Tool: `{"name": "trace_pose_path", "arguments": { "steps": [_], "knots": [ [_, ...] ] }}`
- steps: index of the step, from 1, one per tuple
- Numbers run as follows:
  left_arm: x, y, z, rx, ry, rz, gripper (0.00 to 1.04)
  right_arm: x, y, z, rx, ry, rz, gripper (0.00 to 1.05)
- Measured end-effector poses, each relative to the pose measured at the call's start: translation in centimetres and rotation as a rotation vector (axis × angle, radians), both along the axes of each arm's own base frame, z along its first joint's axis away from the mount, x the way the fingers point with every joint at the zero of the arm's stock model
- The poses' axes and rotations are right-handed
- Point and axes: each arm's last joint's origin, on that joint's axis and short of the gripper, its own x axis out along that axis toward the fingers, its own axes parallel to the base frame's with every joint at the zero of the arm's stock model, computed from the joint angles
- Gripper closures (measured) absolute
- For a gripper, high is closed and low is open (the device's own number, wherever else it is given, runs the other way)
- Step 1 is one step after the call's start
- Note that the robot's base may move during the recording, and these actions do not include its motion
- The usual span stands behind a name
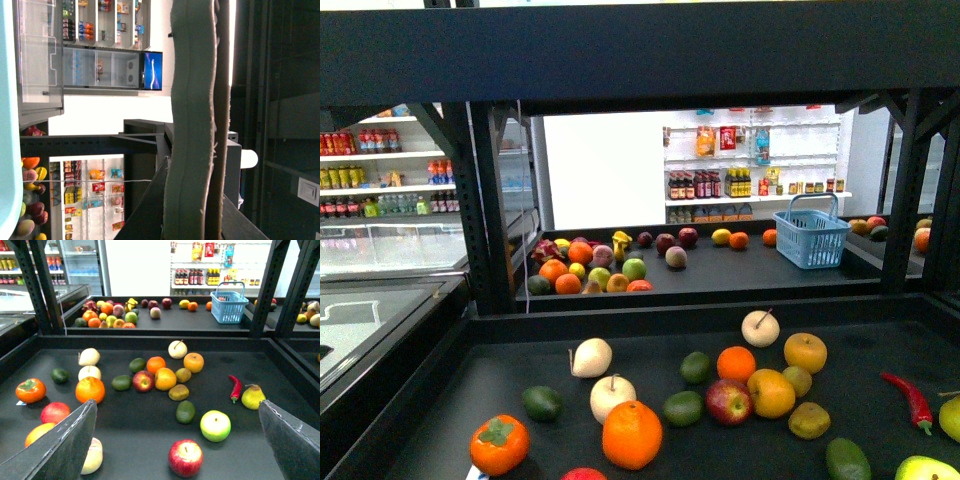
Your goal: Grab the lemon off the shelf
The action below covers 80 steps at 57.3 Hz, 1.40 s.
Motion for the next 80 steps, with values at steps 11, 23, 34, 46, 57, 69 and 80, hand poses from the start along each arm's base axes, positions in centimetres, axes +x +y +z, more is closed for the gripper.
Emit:
{"name": "trace_pose_path", "arguments": {
  "steps": [11,23,34,46,57,69,80],
  "knots": [
    [0.0,0.0,-0.1,-0.003,0.002,0.001,0.92,0.0,0.0,0.0,0.0,0.0,0.0,0.07],
    [0.0,0.0,-0.2,-0.002,0.003,-0.003,0.54,0.0,0.0,0.0,0.0,0.0,0.0,0.07],
    [-0.2,0.6,-0.2,0.046,0.025,-0.015,0.19,0.0,0.0,0.0,0.0,0.0,0.0,0.07],
    [-2.3,2.1,0.1,0.149,0.14,0.071,0.08,0.0,0.0,0.0,0.0,0.0,0.0,0.07],
    [-4.0,1.3,2.0,0.192,0.224,0.079,0.08,0.0,0.0,0.0,0.0,0.0,0.0,0.07],
    [-6.3,0.9,3.1,0.242,0.467,0.14,0.08,0.0,0.0,0.0,0.0,0.0,0.0,0.07],
    [-8.8,-0.1,4.6,0.35,0.71,0.221,0.08,0.0,0.0,0.0,0.0,0.0,0.0,0.07]
  ]
}}
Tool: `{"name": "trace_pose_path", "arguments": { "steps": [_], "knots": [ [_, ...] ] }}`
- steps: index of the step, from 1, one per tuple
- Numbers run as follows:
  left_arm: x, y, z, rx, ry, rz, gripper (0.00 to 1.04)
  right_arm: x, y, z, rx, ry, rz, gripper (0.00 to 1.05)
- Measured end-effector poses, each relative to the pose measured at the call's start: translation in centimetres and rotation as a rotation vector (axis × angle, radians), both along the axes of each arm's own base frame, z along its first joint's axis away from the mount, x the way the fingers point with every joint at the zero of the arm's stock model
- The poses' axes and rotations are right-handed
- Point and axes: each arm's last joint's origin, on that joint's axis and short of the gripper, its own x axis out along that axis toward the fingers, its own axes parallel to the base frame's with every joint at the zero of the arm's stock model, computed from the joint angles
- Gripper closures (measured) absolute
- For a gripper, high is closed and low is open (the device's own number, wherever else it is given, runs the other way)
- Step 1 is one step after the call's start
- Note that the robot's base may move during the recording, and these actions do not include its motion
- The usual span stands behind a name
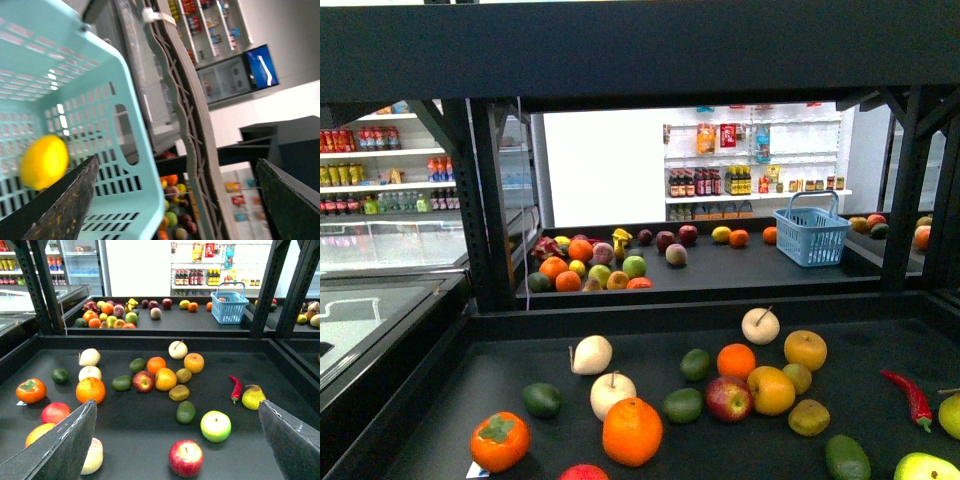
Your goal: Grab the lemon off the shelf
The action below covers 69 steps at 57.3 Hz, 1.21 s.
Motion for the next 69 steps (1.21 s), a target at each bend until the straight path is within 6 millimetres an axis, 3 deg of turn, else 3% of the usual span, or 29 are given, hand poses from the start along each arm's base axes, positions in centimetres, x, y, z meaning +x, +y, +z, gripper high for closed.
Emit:
{"name": "trace_pose_path", "arguments": {
  "steps": [11,18,29,33,38,45,57,69],
  "knots": [
    [-3.0,-3.1,2.8,0.217,0.205,0.004,0.08,0.0,0.0,0.0,0.0,0.0,0.0,0.07],
    [-5.6,-7.0,4.1,0.405,0.301,-0.064,0.08,0.0,0.0,0.0,0.0,0.0,0.0,0.07],
    [-9.7,-13.1,4.8,0.645,0.296,-0.148,0.08,0.0,0.0,0.0,0.0,0.0,0.0,0.07],
    [-11.8,-14.8,3.9,0.851,0.218,-0.447,0.23,0.0,0.0,0.0,0.0,0.0,0.0,0.07],
    [-13.5,-15.4,1.7,0.97,0.192,-0.583,0.39,0.0,0.0,0.0,0.0,0.0,0.0,0.07],
    [-14.9,-15.4,-0.8,1.016,0.204,-0.587,0.62,0.0,0.0,0.0,0.0,0.0,0.0,0.07],
    [-15.6,-15.4,-3.3,1.032,0.21,-0.589,1.03,0.0,0.0,0.0,0.0,0.0,0.0,0.07],
    [-16.0,-15.4,-4.9,1.037,0.21,-0.588,1.02,0.0,0.0,0.0,0.0,0.0,0.0,0.07]
  ]
}}
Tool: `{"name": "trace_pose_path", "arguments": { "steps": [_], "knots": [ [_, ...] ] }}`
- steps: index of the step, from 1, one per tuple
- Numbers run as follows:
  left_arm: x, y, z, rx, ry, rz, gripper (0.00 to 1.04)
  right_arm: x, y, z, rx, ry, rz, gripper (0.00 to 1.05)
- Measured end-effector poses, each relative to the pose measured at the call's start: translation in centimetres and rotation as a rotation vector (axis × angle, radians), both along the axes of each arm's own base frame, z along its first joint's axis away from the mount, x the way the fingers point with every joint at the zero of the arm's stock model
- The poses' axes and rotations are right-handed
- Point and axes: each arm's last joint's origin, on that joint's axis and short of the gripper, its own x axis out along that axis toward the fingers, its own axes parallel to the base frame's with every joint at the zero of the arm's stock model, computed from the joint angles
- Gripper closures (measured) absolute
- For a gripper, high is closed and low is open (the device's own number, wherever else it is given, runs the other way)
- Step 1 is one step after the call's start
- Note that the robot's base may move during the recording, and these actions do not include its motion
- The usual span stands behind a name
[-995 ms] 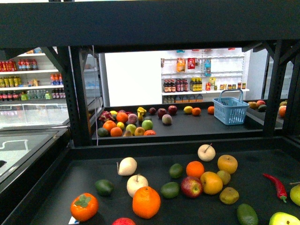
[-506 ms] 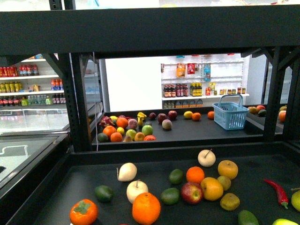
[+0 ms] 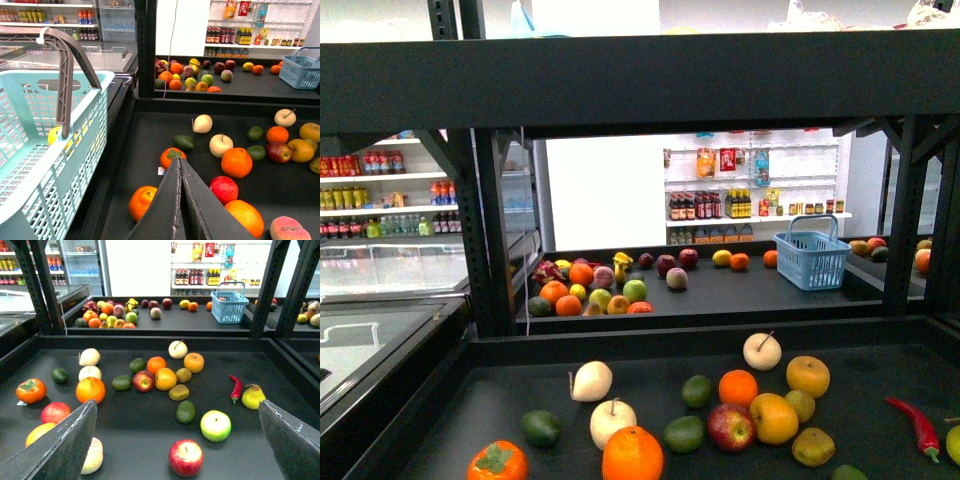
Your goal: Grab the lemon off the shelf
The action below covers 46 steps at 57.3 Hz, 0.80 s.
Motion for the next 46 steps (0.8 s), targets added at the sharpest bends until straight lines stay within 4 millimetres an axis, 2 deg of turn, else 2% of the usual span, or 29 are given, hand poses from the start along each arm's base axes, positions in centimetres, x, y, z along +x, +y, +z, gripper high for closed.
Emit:
{"name": "trace_pose_path", "arguments": {
  "steps": [13,17,28,34,46],
  "knots": [
    [-0.4,0.0,-1.1,0.0,-0.008,0.0,1.02,0.0,0.0,0.0,0.0,0.0,0.0,0.07],
    [-1.2,0.0,-1.7,0.001,0.016,0.0,1.02,0.0,0.0,0.0,0.0,0.0,0.0,0.07],
    [-1.5,0.0,-1.8,0.001,-0.011,0.0,1.02,0.0,0.0,0.0,0.0,-0.001,0.0,0.07],
    [-1.5,0.0,-2.9,0.001,-0.006,0.001,1.02,0.0,0.0,0.0,0.0,-0.001,0.0,0.07],
    [-1.6,0.0,-2.9,0.001,-0.011,0.0,1.02,0.0,0.0,0.0,0.0,-0.001,0.0,0.07]
  ]
}}
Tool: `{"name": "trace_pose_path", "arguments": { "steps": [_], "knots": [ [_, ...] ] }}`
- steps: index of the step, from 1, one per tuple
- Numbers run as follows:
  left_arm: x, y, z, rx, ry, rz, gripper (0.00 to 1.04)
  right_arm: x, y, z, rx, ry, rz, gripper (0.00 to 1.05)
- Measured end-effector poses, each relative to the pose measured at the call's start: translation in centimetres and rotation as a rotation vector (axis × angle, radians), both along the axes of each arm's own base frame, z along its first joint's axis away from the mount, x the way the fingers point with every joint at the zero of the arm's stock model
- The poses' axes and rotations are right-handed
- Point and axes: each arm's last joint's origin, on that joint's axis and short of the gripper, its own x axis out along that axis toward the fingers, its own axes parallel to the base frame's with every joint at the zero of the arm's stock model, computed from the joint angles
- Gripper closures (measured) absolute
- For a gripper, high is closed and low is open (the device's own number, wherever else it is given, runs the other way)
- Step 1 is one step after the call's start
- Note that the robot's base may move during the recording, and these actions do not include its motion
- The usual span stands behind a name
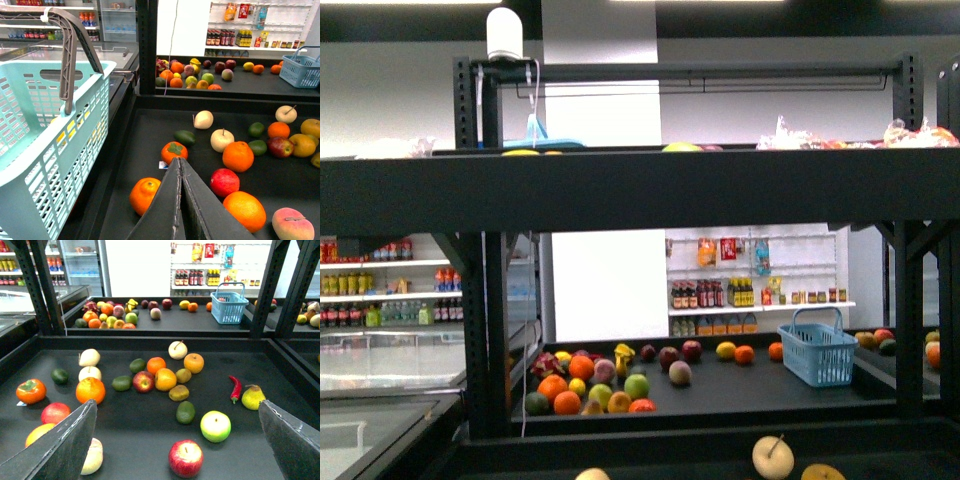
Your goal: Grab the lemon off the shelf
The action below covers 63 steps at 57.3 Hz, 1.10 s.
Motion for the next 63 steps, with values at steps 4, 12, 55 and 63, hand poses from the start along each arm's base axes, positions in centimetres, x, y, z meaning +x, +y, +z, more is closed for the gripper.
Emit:
{"name": "trace_pose_path", "arguments": {
  "steps": [4,12,55,63],
  "knots": [
    [0.0,0.0,0.0,0.0,0.0,0.0,1.02,0.0,0.0,0.0,0.0,0.0,0.0,0.07],
    [0.0,0.0,0.0,0.0,0.0,0.0,0.81,0.0,0.0,0.0,0.0,0.0,0.0,0.07],
    [0.0,0.0,0.0,0.002,0.0,0.0,0.08,0.0,0.0,0.0,0.0,0.0,0.0,0.07],
    [0.0,0.0,0.0,0.002,0.0,0.0,0.08,0.0,0.0,0.0,0.0,0.0,0.0,0.07]
  ]
}}
